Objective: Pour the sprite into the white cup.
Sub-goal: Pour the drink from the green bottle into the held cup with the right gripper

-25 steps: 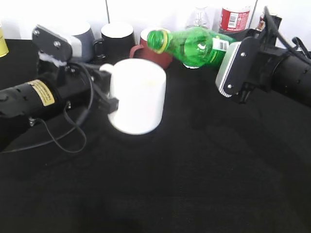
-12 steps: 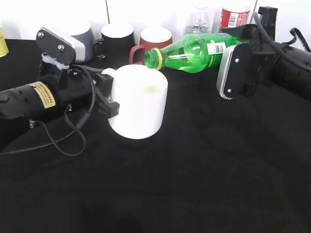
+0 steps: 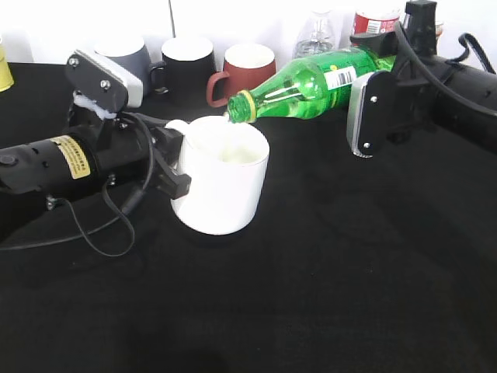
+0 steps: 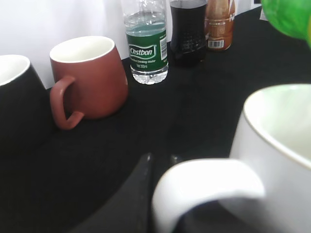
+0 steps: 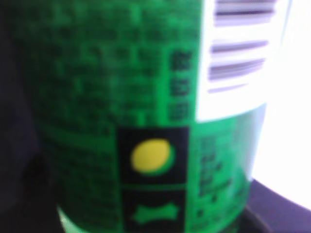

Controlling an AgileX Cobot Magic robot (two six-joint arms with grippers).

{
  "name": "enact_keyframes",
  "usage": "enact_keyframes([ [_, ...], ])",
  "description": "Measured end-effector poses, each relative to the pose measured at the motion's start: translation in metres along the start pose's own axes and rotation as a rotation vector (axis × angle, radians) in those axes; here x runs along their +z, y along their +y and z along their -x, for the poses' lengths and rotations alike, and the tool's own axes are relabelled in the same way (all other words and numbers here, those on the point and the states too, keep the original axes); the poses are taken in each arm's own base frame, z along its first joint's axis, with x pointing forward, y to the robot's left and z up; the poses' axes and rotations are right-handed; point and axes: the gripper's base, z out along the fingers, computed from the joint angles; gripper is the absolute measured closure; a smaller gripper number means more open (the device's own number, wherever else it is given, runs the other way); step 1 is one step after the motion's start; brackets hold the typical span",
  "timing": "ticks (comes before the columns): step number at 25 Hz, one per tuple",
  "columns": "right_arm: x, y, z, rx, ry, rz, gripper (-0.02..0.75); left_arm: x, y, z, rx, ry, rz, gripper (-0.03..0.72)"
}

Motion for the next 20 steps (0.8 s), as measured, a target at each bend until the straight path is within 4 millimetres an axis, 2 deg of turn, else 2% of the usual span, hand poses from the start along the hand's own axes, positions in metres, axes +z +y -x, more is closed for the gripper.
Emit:
enact_keyframes([
  [11, 0.0037, -0.0064, 0.0035, -0.060, -0.044, -0.012, 0.342, 0.0001, 0.0020, 0.0019, -0.028, -0.023, 0.022, 0.624],
  [18, 0.0036, -0.0065, 0.0036, -0.059, -0.045, -0.012, 0.342, 0.0001, 0.0021, 0.0023, -0.029, -0.027, 0.023, 0.624],
  [20, 0.0036, -0.0065, 0.0036, -0.013, -0.045, -0.011, 0.342, 0.0001, 0.0021, 0.0023, -0.029, -0.027, 0.023, 0.624],
])
